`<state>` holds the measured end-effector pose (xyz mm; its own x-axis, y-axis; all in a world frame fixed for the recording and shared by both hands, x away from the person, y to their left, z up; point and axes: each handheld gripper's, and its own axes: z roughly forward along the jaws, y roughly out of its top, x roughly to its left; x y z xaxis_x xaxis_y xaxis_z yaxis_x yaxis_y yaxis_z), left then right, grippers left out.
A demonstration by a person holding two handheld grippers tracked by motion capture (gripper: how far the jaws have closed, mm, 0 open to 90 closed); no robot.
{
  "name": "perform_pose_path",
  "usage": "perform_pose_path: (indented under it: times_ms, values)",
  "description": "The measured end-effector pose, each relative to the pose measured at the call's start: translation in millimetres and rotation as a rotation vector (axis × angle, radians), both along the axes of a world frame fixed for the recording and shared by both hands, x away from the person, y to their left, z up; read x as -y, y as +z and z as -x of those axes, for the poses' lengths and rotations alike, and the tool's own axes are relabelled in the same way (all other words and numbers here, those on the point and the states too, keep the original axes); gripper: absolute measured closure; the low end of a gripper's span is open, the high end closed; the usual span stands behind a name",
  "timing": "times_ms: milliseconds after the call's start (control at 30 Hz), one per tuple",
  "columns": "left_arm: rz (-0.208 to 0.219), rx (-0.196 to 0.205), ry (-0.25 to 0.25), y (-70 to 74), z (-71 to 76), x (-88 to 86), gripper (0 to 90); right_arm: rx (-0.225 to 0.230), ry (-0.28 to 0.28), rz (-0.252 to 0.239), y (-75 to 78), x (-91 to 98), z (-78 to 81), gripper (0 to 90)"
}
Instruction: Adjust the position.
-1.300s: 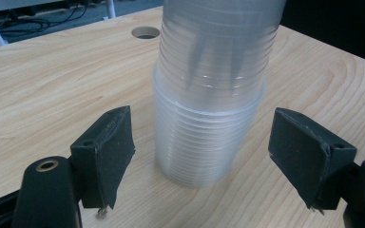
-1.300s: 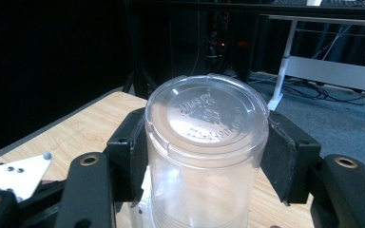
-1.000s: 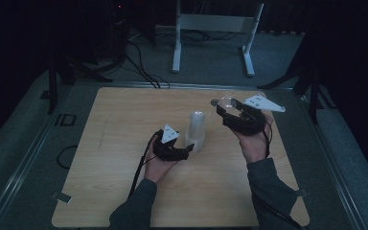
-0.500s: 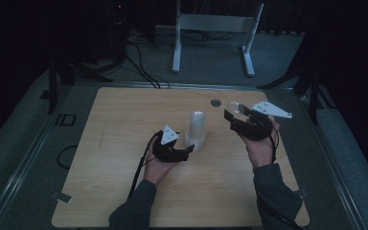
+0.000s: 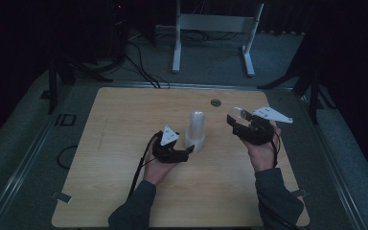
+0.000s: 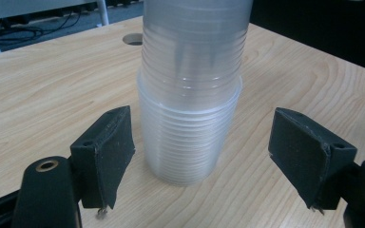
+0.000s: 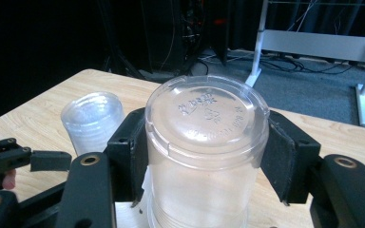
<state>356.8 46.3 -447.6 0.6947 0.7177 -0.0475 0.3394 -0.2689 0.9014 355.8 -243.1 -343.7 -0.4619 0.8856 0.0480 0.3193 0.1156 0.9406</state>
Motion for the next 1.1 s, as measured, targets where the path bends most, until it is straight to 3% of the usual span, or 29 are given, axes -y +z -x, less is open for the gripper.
perform_pose_path:
  times_ms: [600, 1100]
  values:
    - [0.021, 0.018, -0.027, 5.5, 7.6, 4.7, 22.9, -0.040, -0.021, -0.028, -24.3, 8.3, 6.9, 39.6]
    - [0.010, 0.037, -0.050, 8.0, 13.3, 9.3, 22.9, -0.090, -0.017, -0.067, -47.0, 12.0, 13.2, 40.1]
